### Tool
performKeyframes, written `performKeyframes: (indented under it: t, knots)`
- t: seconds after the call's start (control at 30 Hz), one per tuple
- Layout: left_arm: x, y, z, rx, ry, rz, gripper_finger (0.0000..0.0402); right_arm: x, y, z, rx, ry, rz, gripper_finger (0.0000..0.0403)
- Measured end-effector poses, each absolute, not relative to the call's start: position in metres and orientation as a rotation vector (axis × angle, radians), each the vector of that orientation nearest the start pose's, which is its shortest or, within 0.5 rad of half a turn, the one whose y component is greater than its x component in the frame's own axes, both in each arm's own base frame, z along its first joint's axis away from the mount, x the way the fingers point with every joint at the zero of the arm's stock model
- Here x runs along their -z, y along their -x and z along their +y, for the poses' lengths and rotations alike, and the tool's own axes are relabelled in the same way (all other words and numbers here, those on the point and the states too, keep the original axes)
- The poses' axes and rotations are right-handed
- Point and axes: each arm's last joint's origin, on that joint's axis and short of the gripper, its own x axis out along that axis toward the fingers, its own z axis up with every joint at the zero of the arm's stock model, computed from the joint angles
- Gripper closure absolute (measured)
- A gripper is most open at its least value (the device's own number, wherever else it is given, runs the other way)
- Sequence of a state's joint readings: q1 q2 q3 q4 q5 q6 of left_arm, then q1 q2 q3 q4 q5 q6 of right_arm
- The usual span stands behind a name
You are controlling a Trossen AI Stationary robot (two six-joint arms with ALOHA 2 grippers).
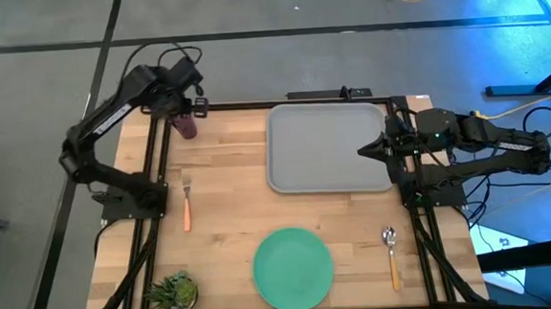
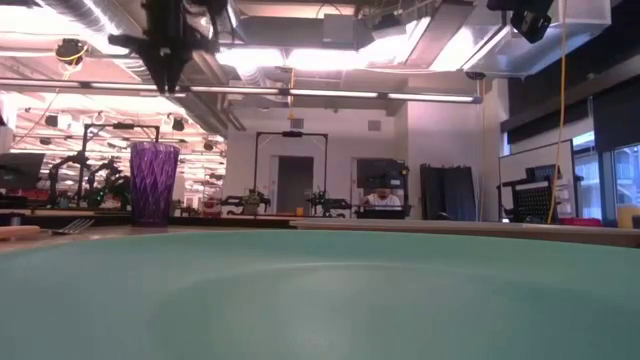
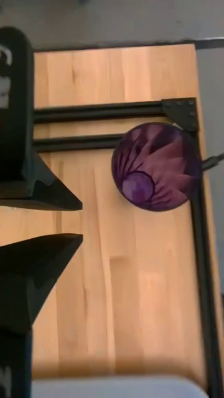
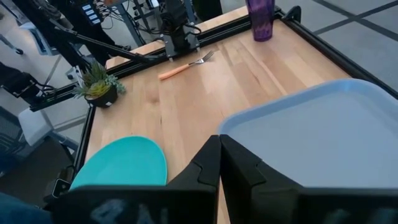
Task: Pick and place plate/cup/fork/spoon on tray
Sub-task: Put the purple cup on the top left of the gray tray
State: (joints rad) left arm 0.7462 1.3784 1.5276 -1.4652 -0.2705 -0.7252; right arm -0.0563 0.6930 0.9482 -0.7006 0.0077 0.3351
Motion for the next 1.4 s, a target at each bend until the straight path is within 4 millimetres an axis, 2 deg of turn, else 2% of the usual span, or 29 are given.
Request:
performKeyframes:
  t: [0.2, 0.37, 0.53, 0.73, 1.23, 1.4]
  knots:
    - [-0.341, -0.175, 0.188, -1.283, 0.821, 1.146, 0.0339, -0.350, -0.126, -0.007, 0.137, -0.340, 0.431, 0.0390]
    - [-0.323, -0.185, 0.202, -1.240, 0.776, 1.264, 0.0339, -0.350, -0.126, -0.007, 0.137, -0.340, 0.431, 0.0390]
    - [-0.311, -0.192, 0.210, -1.231, 0.757, 1.309, 0.0339, -0.350, -0.126, -0.007, 0.137, -0.340, 0.431, 0.0390]
    - [-0.305, -0.194, 0.216, -1.295, 0.654, 1.351, 0.0339, -0.350, -0.126, -0.007, 0.137, -0.341, 0.431, 0.0390]
    - [-0.305, -0.194, 0.218, -1.297, 0.670, 1.343, 0.0339, -0.350, -0.126, -0.007, 0.137, -0.341, 0.431, 0.0390]
    - [-0.296, -0.191, 0.217, -1.310, 0.682, 1.368, 0.0339, -0.350, -0.126, -0.007, 0.137, -0.341, 0.431, 0.0390]
